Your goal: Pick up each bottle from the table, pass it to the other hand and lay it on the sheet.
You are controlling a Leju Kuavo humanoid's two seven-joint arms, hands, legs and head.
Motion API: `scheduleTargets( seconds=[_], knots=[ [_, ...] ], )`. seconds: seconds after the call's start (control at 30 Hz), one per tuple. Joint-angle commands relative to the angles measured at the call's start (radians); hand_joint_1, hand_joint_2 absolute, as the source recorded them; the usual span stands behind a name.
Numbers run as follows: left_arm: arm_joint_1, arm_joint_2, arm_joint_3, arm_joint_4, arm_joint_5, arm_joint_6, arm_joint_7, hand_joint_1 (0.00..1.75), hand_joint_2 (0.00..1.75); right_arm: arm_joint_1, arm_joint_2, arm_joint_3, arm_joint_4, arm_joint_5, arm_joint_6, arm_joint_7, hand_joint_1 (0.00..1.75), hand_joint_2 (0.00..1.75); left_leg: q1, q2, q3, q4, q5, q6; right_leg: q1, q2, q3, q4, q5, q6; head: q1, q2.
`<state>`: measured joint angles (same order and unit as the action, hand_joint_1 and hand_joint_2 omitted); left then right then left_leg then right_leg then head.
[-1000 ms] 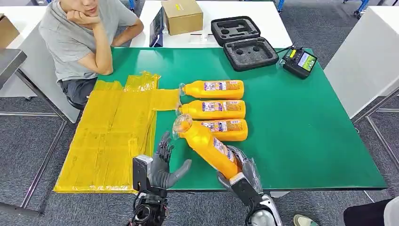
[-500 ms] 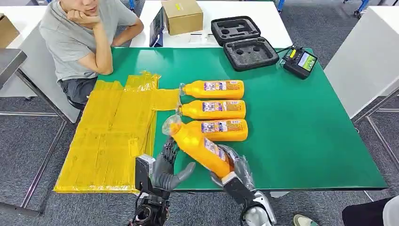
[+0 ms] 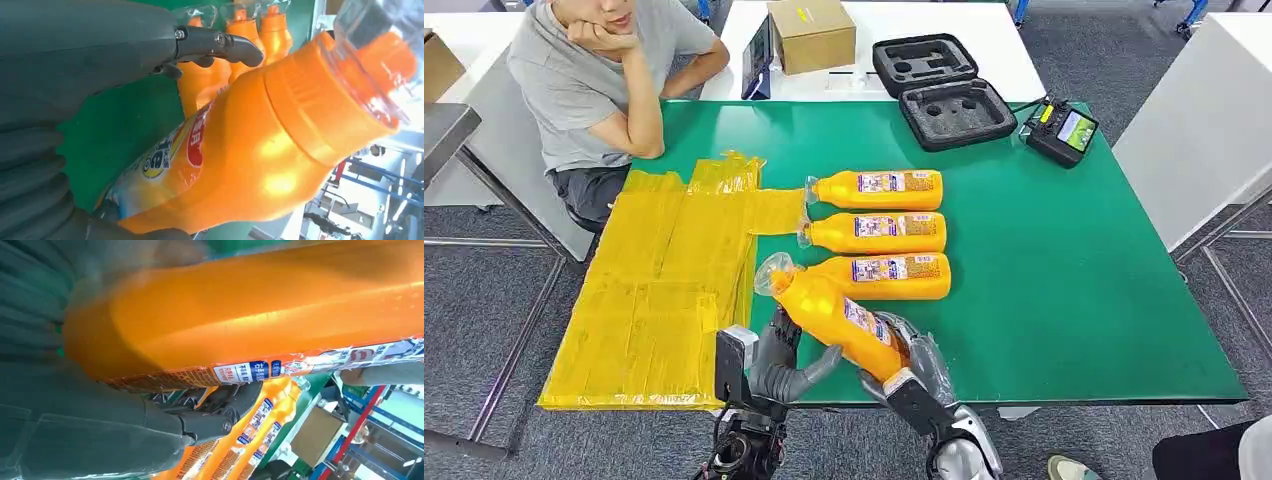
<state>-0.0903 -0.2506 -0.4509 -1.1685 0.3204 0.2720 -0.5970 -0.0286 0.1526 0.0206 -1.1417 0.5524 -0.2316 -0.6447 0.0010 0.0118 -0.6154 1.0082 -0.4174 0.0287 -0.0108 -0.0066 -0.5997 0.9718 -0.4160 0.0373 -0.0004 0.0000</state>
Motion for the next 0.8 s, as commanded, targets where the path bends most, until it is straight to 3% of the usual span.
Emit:
scheduleTargets(
  seconds=[0.03, 0.7, 0.73, 0.8],
  knots=[
    [-0.054, 0.023, -0.036, 0.068, -0.004, -0.035, 0.017, 0.00, 0.00, -0.046, -0.003, 0.040, 0.104, -0.020, -0.011, -0.004, 1.75, 1.75, 0.000, 0.000, 0.005, -0.001, -0.001, -0.002, 0.000, 0.001, 0.004, -0.001, -0.001, -0.001, 0.000, 0.000],
    [-0.100, 0.004, -0.050, 0.104, -0.005, -0.059, 0.020, 0.00, 0.00, -0.056, 0.002, 0.146, 0.123, -0.069, 0.057, -0.036, 1.75, 1.75, 0.001, -0.001, 0.004, -0.001, -0.001, -0.002, 0.001, 0.000, 0.004, -0.001, -0.001, -0.001, 0.000, 0.000],
    [-0.097, 0.005, -0.051, 0.102, -0.005, -0.061, 0.021, 0.00, 1.75, -0.056, 0.002, 0.151, 0.123, -0.069, 0.059, -0.036, 1.75, 1.75, 0.000, 0.000, 0.003, -0.001, -0.001, -0.001, 0.000, 0.001, 0.003, -0.001, -0.001, -0.001, 0.000, 0.000],
    [-0.089, 0.007, -0.055, 0.094, -0.006, -0.065, 0.018, 0.00, 1.75, -0.054, 0.000, 0.161, 0.121, -0.078, 0.070, -0.035, 1.75, 1.75, 0.000, 0.000, 0.003, -0.001, -0.001, -0.001, 0.000, 0.001, 0.002, -0.001, 0.000, -0.001, 0.000, 0.000]
  ],
)
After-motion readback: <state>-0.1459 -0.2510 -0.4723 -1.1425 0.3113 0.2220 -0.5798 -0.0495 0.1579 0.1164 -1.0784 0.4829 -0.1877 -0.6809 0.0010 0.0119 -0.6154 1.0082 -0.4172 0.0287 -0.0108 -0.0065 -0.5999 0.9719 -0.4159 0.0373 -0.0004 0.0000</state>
